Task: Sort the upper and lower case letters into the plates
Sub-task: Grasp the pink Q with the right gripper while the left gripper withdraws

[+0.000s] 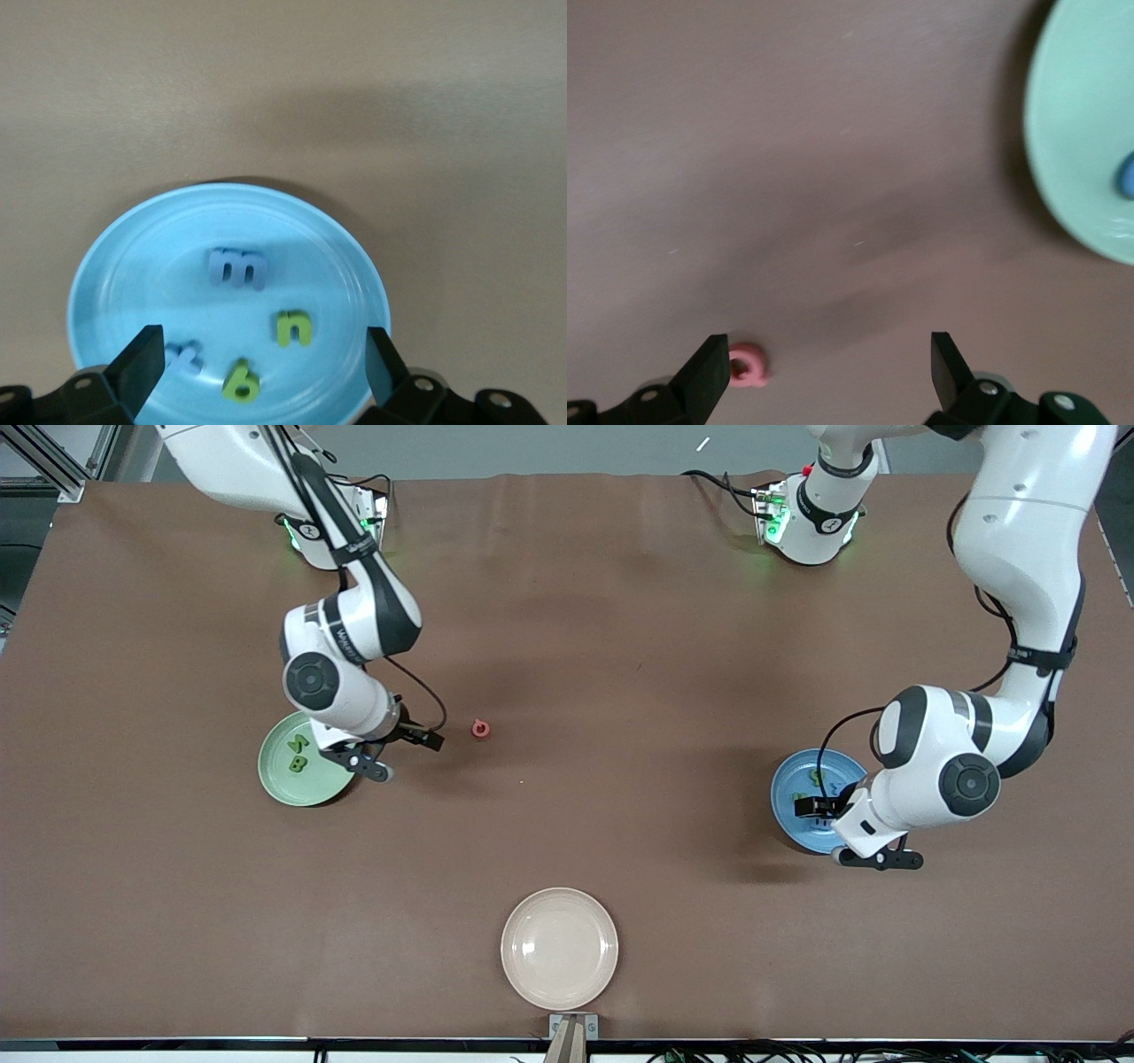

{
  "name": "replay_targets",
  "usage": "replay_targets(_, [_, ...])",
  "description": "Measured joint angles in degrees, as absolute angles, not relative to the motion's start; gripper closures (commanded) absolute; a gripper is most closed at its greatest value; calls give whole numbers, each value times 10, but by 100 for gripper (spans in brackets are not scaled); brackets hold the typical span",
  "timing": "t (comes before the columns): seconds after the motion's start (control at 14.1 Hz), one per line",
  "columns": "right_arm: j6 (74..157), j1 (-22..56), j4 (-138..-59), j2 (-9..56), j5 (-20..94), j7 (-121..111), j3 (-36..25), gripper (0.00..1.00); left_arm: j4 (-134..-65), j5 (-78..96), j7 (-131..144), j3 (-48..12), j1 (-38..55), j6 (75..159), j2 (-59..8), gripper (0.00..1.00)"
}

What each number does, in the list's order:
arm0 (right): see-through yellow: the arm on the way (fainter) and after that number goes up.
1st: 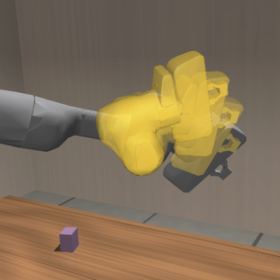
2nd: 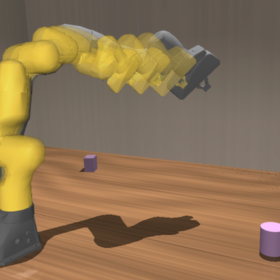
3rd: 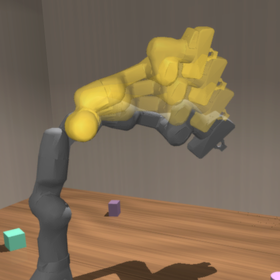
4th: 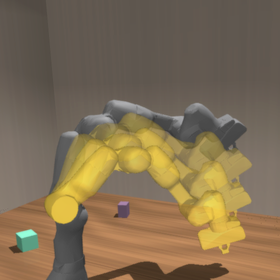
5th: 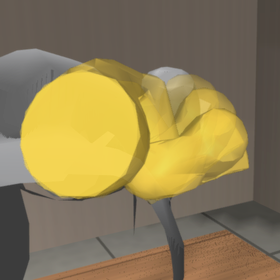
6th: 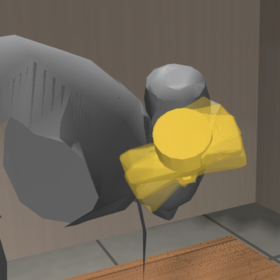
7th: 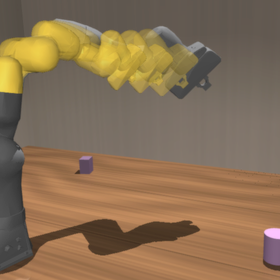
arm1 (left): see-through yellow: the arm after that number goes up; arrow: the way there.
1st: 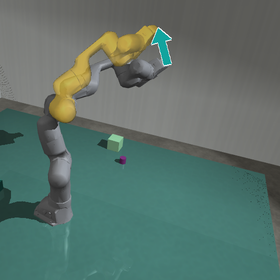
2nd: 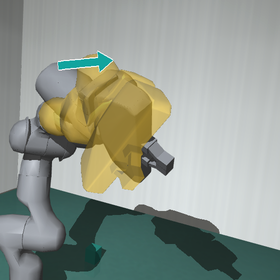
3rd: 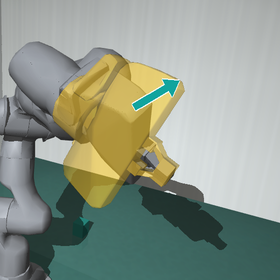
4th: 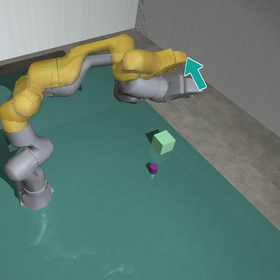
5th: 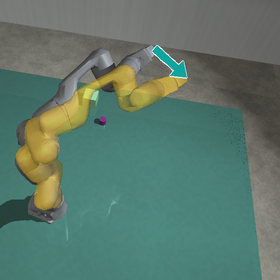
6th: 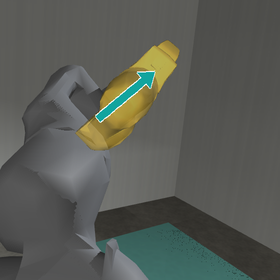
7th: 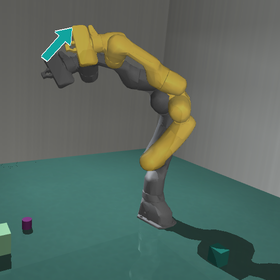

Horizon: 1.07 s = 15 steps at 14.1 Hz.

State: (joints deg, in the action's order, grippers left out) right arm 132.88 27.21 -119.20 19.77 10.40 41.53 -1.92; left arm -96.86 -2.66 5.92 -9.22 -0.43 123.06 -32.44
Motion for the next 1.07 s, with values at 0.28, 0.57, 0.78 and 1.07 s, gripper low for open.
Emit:
replay_targets(0.28, [1384,330,-1196,213,104,433,-19,2,-1008,-12,56,-58,19,1207,-256,0])
replay_targets(0.57, [1458,371,-1198,253,104,435,-19,2,-1013,-11,56,-56,13,1120,-173,0])
replay_targets(0.78, [1489,385,-1198,281,104,436,-19,2,-1013,-11,56,-56,2,1071,-95,0])
replay_targets(1.07, [1491,389,-1198,289,104,435,-19,8,-984,-9,55,-53,-18,1019,-36,0])
